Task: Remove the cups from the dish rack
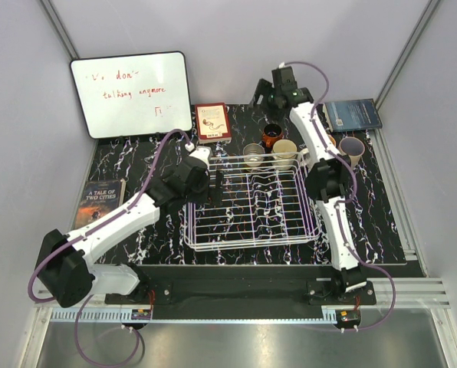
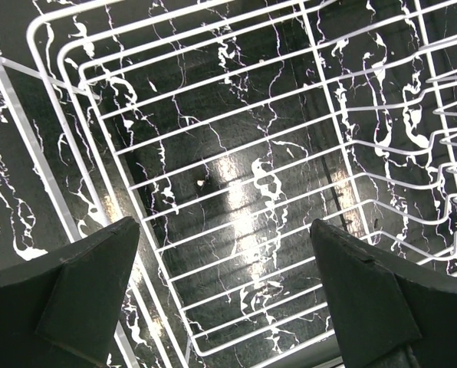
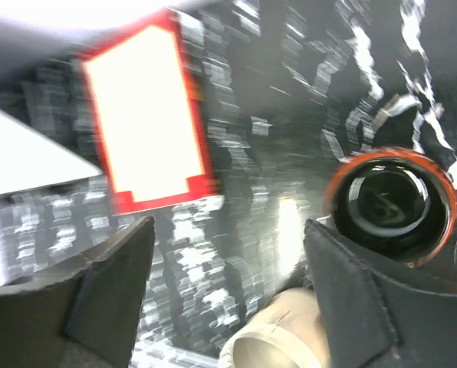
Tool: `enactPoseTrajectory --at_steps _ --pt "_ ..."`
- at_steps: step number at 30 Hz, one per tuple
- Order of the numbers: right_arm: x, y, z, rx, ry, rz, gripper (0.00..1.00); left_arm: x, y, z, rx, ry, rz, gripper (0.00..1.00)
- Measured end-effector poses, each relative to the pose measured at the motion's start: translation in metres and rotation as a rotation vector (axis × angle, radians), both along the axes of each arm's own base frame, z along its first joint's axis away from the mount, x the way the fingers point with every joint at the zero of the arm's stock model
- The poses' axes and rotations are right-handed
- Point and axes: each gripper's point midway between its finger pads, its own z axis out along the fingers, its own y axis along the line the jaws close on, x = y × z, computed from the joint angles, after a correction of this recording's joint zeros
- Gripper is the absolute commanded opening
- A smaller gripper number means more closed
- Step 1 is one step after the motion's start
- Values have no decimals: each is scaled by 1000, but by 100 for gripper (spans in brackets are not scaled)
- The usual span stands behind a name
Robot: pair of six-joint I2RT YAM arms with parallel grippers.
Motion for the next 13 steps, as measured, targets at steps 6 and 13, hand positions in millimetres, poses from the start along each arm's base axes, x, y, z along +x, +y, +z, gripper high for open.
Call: enactPoseTrajectory --at_steps 6,13 --pt "-43 1 153 34 -239 36 99 3 3 5 9 -11 15 99" --pt "-157 -9 260 -50 -442 82 100 0 5 10 3 -11 23 99"
